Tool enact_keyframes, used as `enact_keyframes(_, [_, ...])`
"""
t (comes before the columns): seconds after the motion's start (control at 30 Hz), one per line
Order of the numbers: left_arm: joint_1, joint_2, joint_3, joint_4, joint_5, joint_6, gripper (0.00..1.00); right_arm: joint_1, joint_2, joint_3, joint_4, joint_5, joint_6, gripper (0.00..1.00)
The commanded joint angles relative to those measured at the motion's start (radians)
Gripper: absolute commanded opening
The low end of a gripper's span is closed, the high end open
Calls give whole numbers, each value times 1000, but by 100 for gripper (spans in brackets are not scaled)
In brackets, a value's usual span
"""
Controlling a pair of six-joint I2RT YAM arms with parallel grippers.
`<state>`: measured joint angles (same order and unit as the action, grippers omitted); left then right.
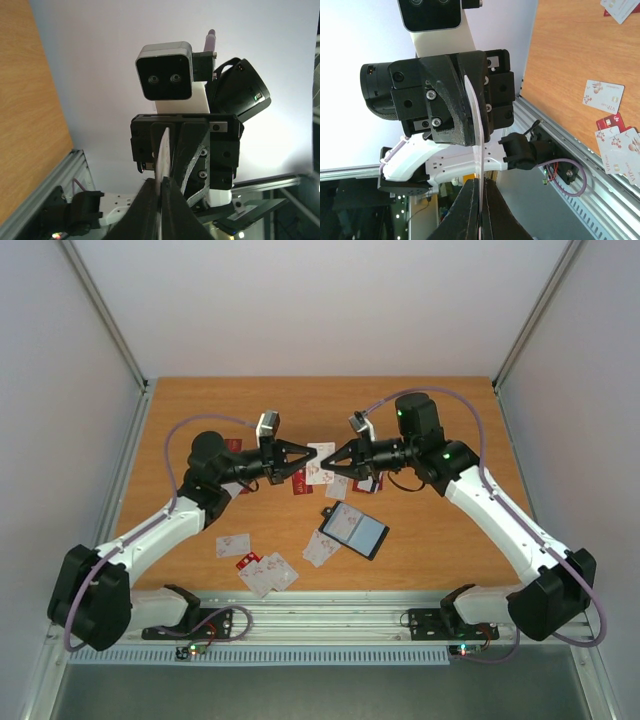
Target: Put the credit cards into the card holder
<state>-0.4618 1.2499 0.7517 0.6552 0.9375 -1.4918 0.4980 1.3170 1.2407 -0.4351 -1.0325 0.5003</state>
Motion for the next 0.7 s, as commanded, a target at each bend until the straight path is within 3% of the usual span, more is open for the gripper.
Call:
enact_keyframes(0.0, [-31, 17, 57, -22, 27, 61, 11, -10, -48, 12, -55, 25, -30, 1])
enact_keyframes(0.1, [-42, 5, 88, -189, 15, 170, 28, -36, -71, 37, -210, 94, -105, 1])
enact_keyframes(0.13, [-45, -3, 104, -269, 5, 225, 38, -51, -82, 38, -274, 116, -125, 1])
enact_keyframes(0.27, [-71, -22, 197, -759, -82, 550, 55, -139, -127, 37, -472, 223, -207, 1])
enact_keyframes(0.47, [-173, 22, 295, -1149, -285, 967, 60, -268, -167, 36, -737, 446, -304, 1])
enact_keyframes(0.67, [-338, 105, 352, -1295, -519, 1167, 61, -417, -213, 38, -817, 488, -348, 1])
